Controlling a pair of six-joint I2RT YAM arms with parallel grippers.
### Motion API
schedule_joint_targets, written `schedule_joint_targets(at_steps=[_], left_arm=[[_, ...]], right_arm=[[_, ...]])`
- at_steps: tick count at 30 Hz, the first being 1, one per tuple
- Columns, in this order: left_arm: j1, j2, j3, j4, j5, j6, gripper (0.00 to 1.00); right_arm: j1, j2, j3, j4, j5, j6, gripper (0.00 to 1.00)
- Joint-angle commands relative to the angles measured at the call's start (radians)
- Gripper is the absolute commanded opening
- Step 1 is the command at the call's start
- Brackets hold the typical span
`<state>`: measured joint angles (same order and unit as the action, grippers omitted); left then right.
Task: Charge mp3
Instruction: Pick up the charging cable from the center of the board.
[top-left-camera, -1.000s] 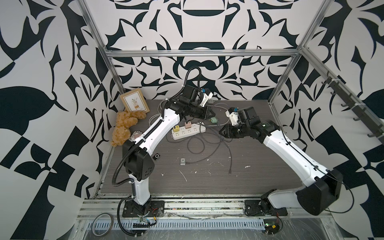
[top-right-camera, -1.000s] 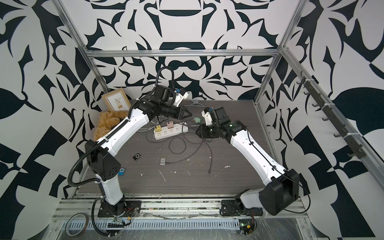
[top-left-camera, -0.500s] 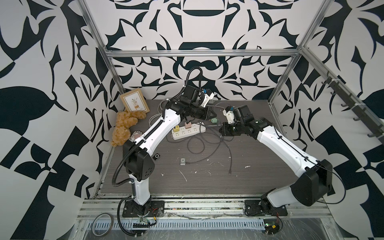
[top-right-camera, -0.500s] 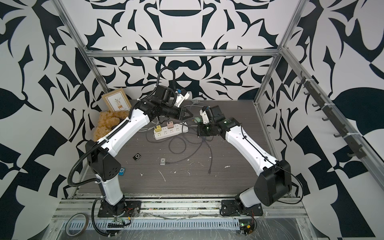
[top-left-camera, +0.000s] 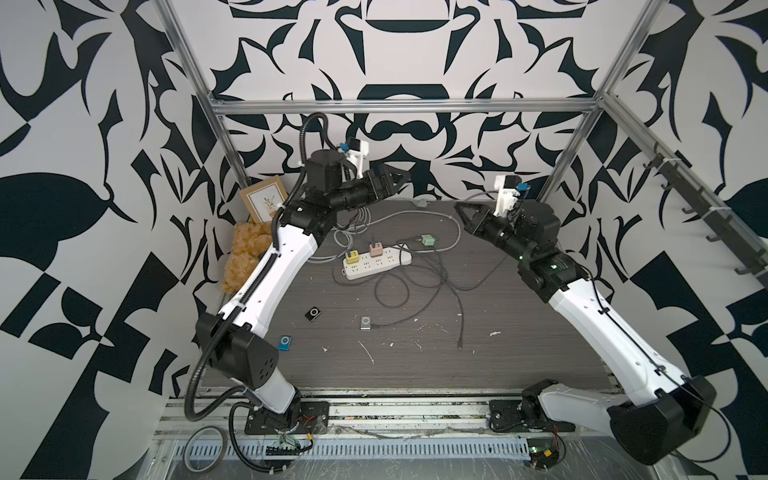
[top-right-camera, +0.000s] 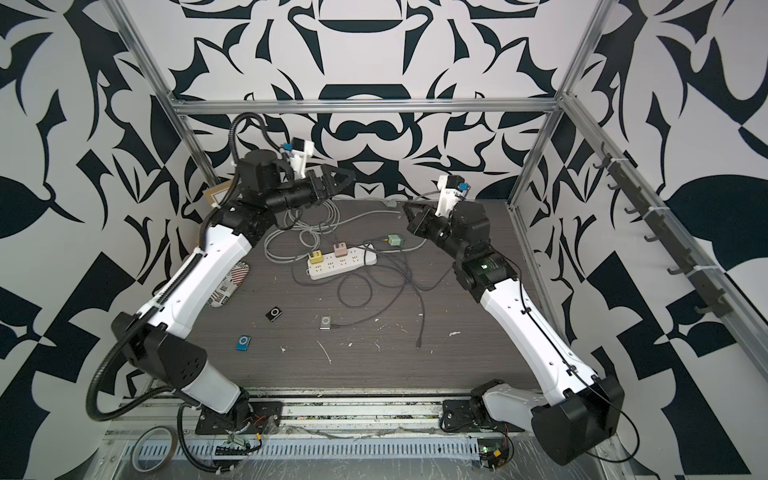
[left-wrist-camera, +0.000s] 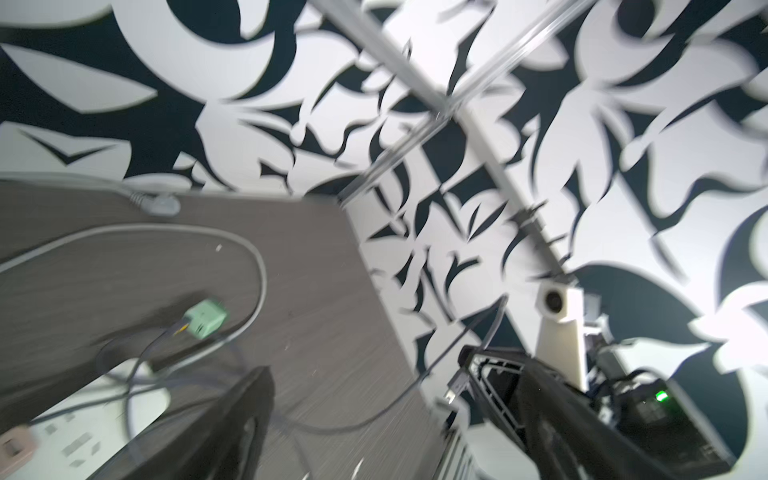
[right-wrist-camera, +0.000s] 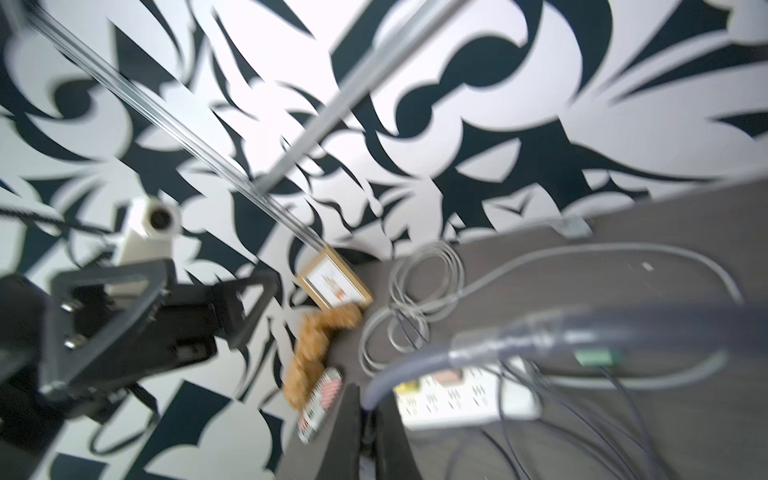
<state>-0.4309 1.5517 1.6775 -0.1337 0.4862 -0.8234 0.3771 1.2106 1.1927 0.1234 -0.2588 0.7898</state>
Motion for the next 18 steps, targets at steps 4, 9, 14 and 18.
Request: schedule_joint_targets(at_steps=[4, 9, 14, 18], left_arm=[[-0.059, -0.081, -0.279, 0.474, -0.094, -0.414, 0.81], [-0.117, -0.083, -0.313, 0.552, -0.170, -0.430, 0.79], [-0.160, -0.049, -0.309, 0.570, -0.201, -0.480, 0.75], [-0.183, -0.021, -0.314, 0.614, -0.229, -0.522, 0.71]], right_arm=[[0.008, 0.099, 0.039, 0.503, -0.004, 0.262, 0.00], [0.033, 0.131, 0.050, 0.563, 0.009, 0.290, 0.00], [0.049, 0.141, 0.038, 0.603, 0.022, 0.306, 0.00], [0.054, 0.132, 0.014, 0.622, 0.027, 0.307, 0.00]])
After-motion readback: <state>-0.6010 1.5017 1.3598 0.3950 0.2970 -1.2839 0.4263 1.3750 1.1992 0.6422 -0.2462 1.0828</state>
